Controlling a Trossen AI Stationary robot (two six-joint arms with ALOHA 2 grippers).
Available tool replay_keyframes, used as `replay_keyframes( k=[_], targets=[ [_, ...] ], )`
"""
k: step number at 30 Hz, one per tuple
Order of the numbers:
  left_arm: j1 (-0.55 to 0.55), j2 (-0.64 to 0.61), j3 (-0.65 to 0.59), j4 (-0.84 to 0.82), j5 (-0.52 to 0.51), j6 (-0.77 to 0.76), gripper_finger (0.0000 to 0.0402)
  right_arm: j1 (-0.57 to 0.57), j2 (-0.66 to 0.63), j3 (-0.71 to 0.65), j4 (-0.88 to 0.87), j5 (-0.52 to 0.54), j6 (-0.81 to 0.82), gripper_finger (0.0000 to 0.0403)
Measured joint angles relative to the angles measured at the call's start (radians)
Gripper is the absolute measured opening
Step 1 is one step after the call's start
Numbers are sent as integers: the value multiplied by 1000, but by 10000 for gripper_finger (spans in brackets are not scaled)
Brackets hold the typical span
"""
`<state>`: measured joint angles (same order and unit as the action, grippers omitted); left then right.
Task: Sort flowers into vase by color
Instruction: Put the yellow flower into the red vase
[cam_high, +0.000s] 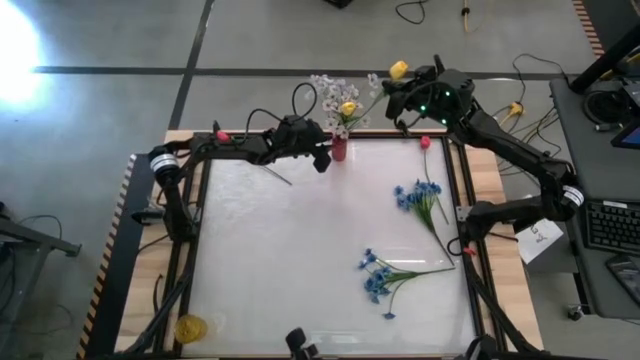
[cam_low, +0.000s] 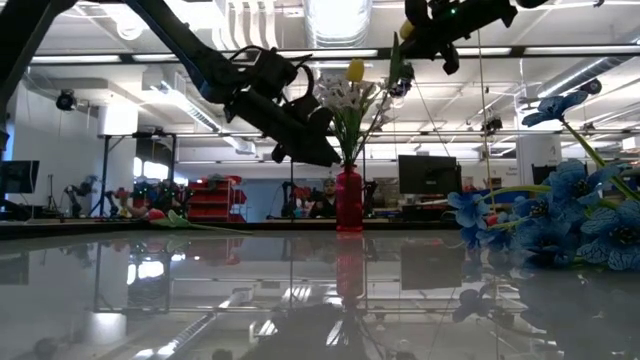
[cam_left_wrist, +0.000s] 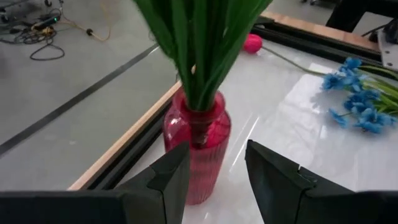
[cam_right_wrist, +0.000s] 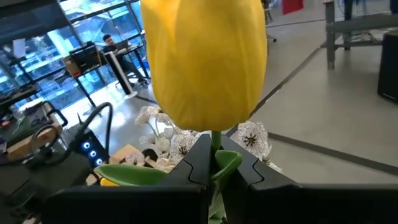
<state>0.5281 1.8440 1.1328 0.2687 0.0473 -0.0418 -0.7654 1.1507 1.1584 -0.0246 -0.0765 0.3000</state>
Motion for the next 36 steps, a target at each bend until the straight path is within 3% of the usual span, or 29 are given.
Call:
replay_keyframes(
  k=[6, 18, 23, 28, 36],
  targets=[
    [19, 22, 2, -1, 63, 15, 143, 14, 33, 0, 6, -11, 1, 12],
    [20, 23, 2, 0, 70, 55, 143, 39, 43, -1, 58, -12, 7, 12],
    [20, -17, 2, -82, 70, 47, 143, 39, 42, -1, 57, -11, 16, 12],
    [47, -58, 2, -114, 78, 142, 143, 39, 42, -1, 60, -11, 19, 12],
    [128, -49, 1, -96, 226, 250, 143, 45, 28, -1, 66, -10, -27, 12]
  ],
)
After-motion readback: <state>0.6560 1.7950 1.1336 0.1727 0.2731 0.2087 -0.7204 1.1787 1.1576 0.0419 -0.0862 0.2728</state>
